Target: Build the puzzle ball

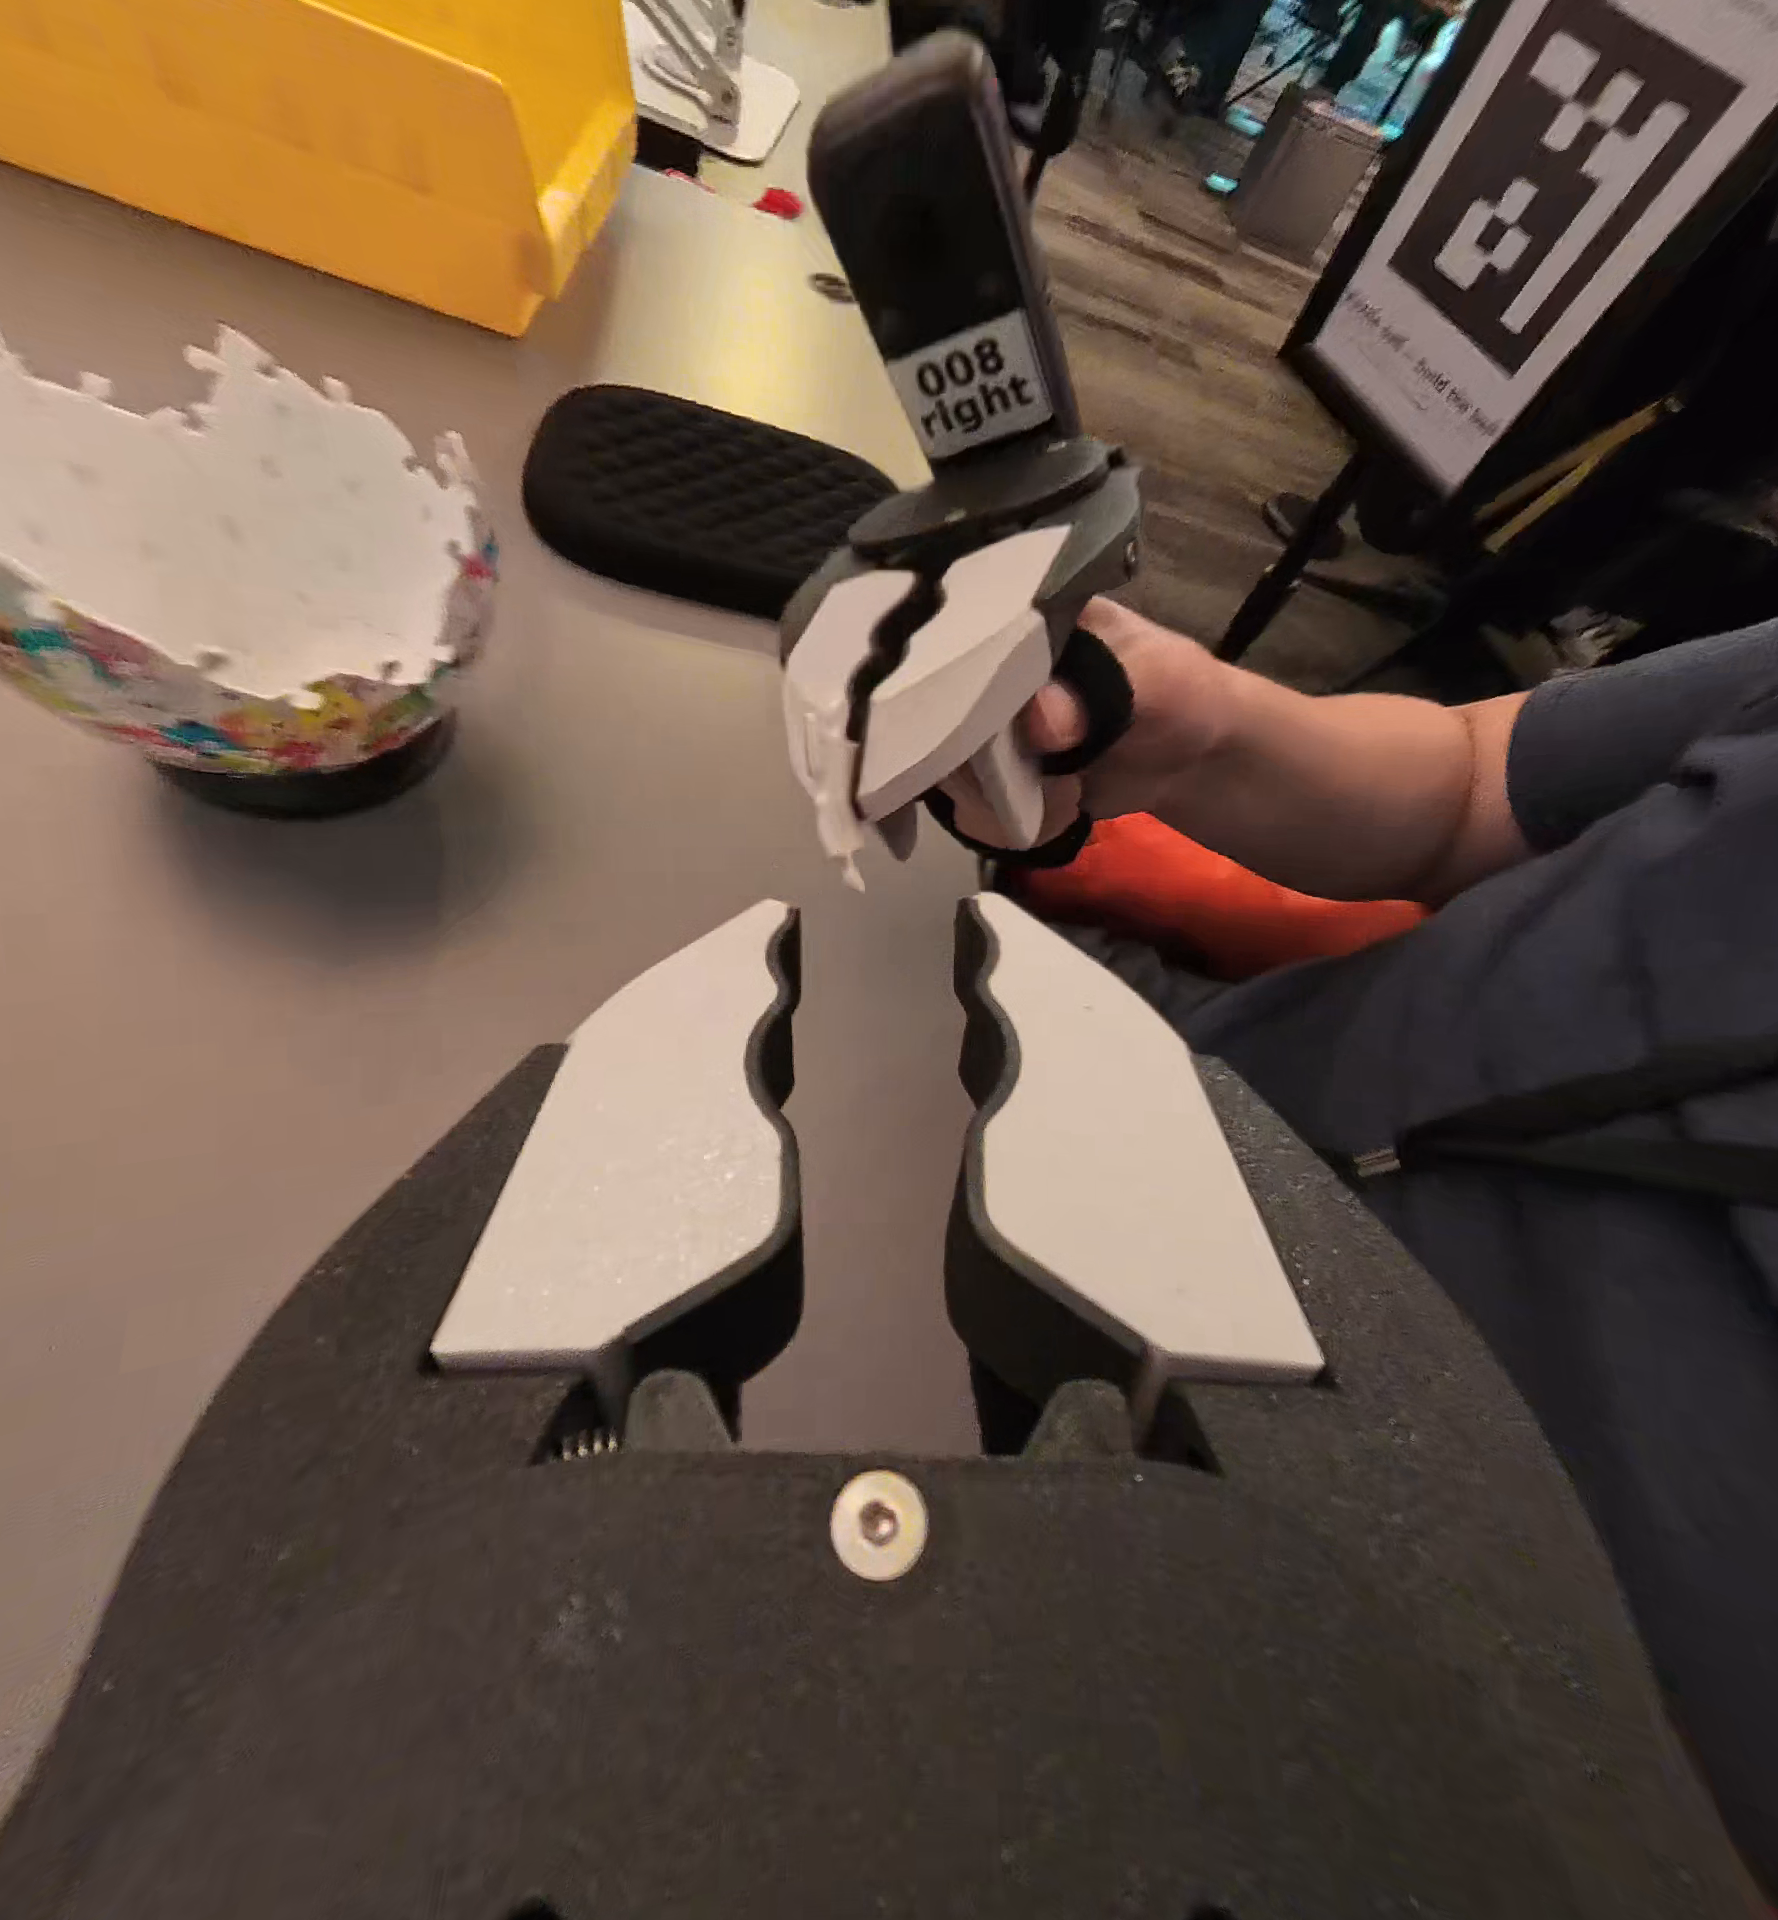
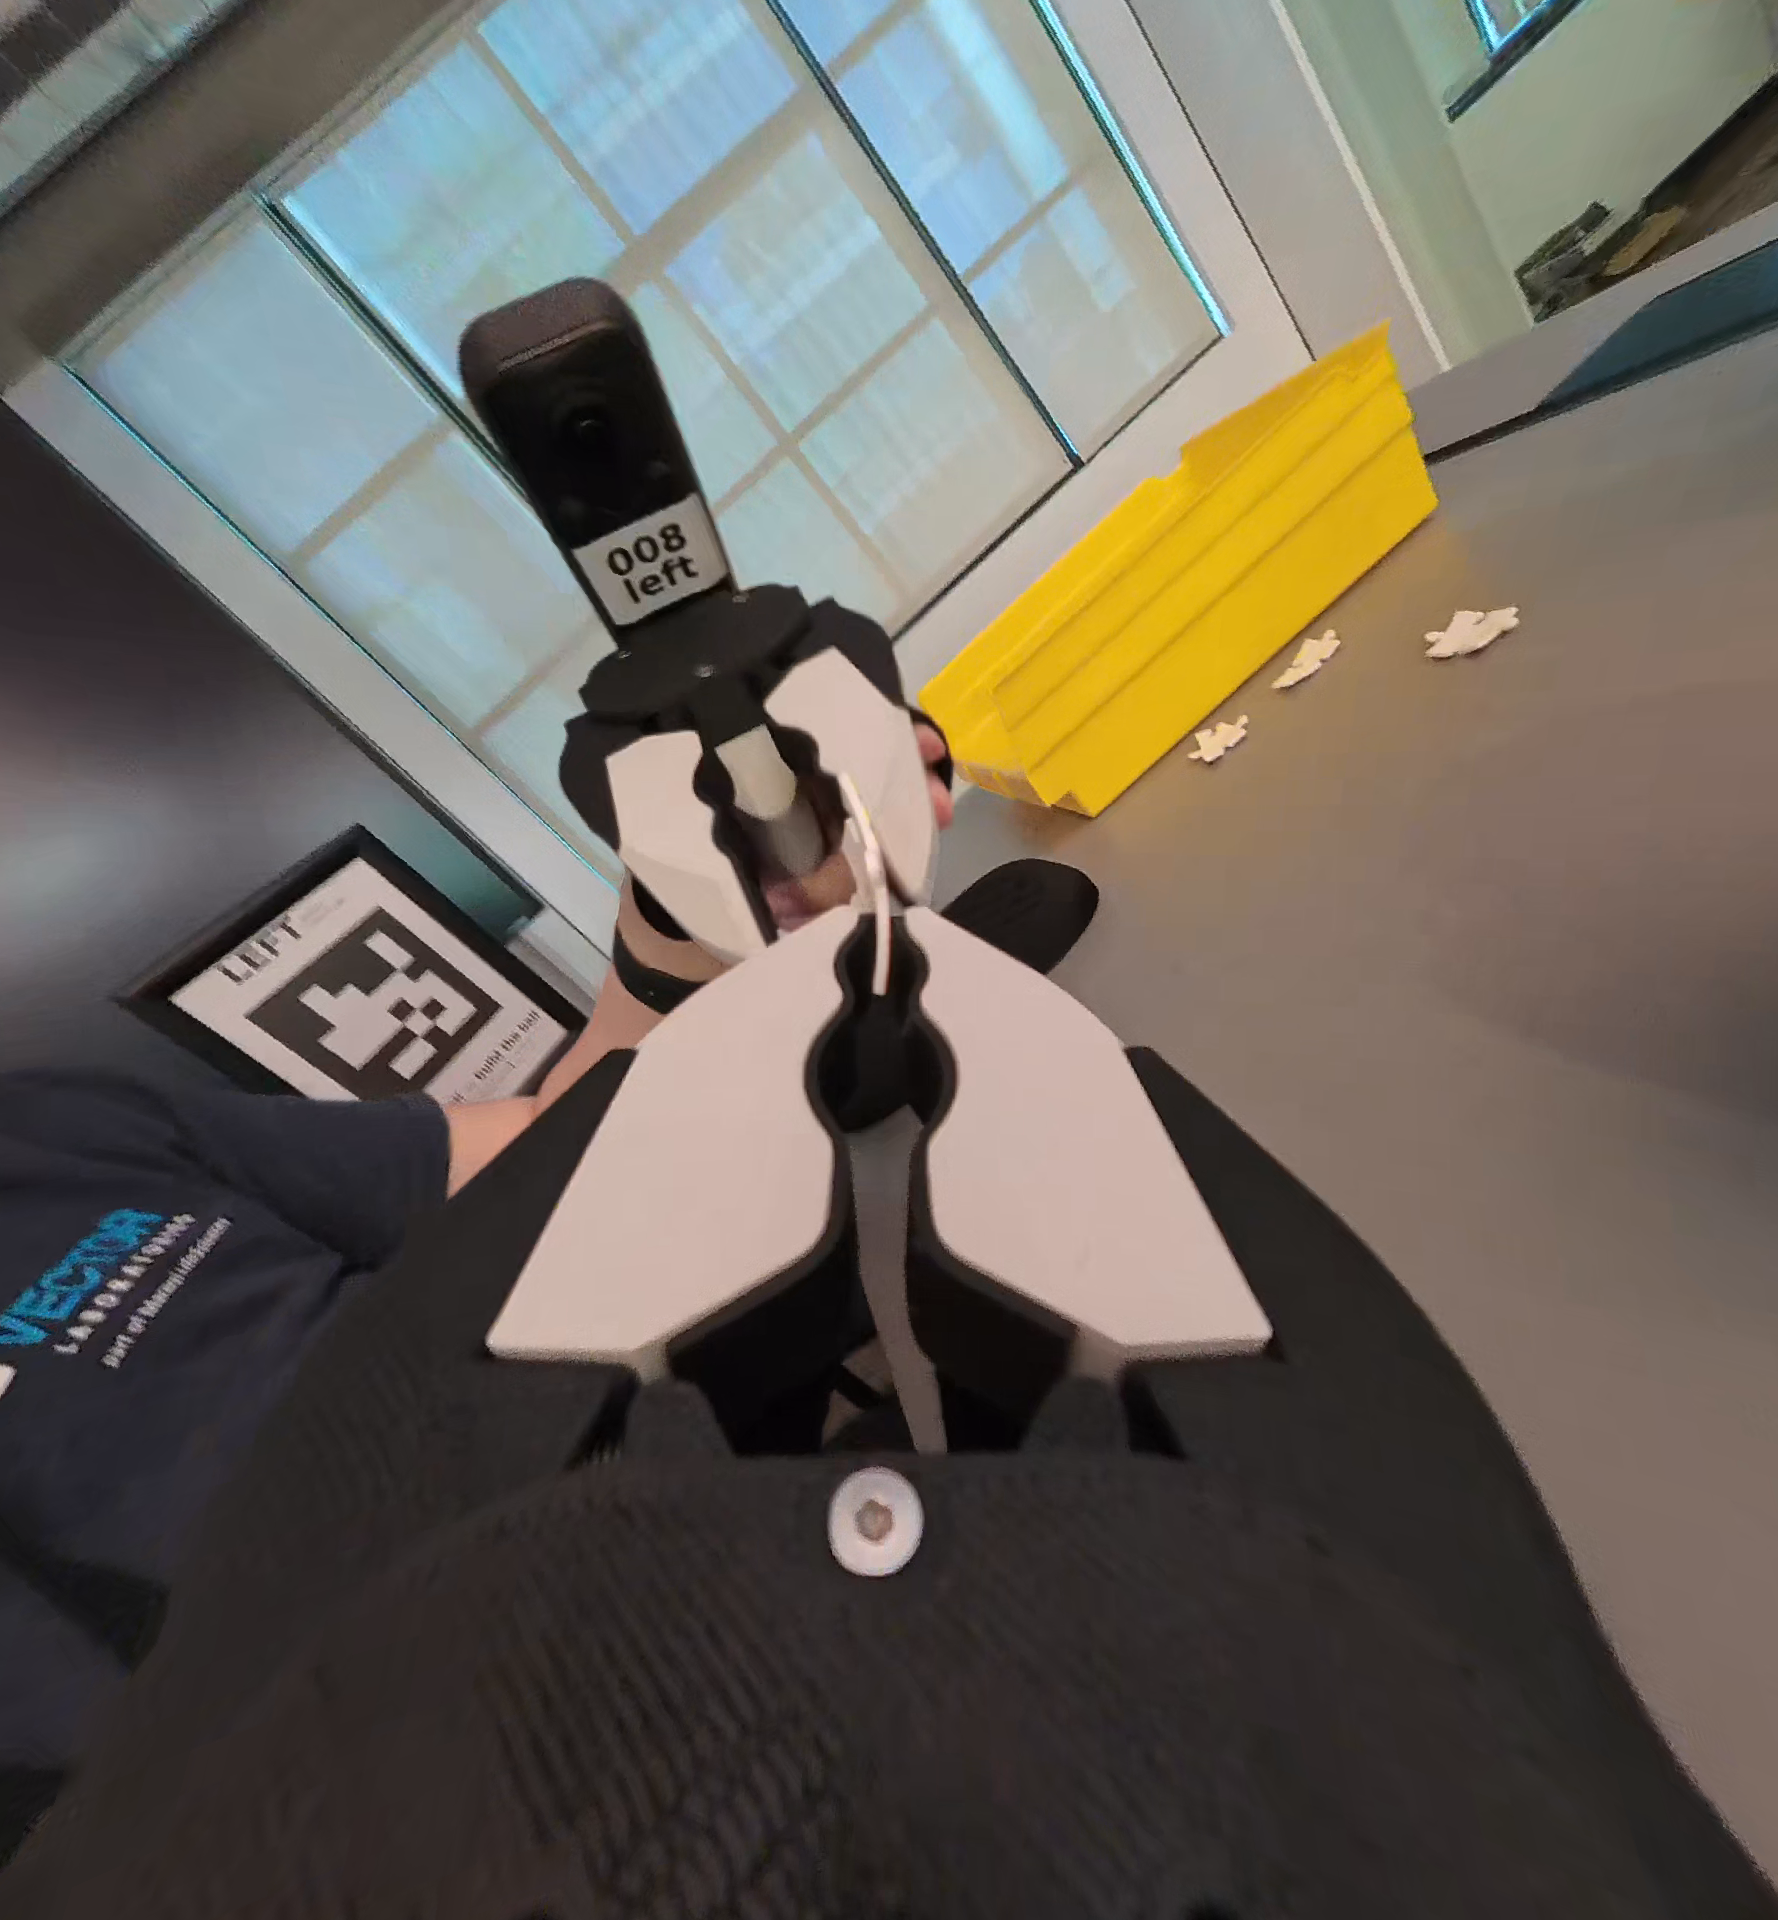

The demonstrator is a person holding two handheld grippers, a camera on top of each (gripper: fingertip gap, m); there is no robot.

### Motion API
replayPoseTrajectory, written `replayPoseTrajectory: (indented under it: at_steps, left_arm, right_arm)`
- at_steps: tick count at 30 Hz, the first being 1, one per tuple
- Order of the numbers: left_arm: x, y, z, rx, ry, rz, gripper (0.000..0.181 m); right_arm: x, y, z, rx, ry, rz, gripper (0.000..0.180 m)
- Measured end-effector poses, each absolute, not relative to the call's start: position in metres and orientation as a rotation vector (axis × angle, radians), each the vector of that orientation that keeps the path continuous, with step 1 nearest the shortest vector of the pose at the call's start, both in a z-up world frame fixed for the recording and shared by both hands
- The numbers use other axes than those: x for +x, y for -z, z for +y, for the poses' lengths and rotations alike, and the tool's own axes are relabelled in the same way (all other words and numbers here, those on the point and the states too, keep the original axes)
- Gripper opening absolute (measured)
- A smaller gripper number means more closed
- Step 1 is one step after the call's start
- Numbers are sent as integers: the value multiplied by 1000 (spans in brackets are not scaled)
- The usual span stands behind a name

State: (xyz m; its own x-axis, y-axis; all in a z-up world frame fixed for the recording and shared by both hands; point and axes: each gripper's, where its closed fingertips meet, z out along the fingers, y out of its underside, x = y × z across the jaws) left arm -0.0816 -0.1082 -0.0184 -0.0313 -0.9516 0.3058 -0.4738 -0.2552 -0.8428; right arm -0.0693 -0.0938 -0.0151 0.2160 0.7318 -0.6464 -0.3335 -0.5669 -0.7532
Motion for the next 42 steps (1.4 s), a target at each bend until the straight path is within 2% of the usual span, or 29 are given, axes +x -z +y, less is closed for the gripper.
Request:
replayPoseTrajectory:
  at_steps: [2,4,11,13,17,22,34,42]
  left_arm:
    - [-68,25,-115,-1731,1325,1458,11]
    - [-59,26,-117,-1668,1385,1418,3]
    - [-45,33,-120,-1663,1461,1441,2]
    - [-45,35,-116,-1693,1449,1458,1]
    - [-50,42,-109,-1776,1384,1533,1]
    - [-48,52,-107,-1837,1290,1640,2]
    - [-34,56,-98,-1828,1353,1613,2]
    - [-33,49,-97,-1803,1459,1554,3]
  right_arm:
    - [-65,20,-100,-1611,-1457,-431,3]
    - [-59,20,-106,-1599,-1445,-456,3]
    - [-45,27,-111,-1602,-1417,-555,5]
    - [-38,25,-106,-1617,-1358,-597,15]
    - [-23,10,-98,-1623,-1219,-778,14]
    - [-31,19,-97,-1714,-1176,-961,16]
    - [-31,39,-93,-1719,-1396,-814,15]
    - [-27,43,-86,-1736,-1394,-757,3]
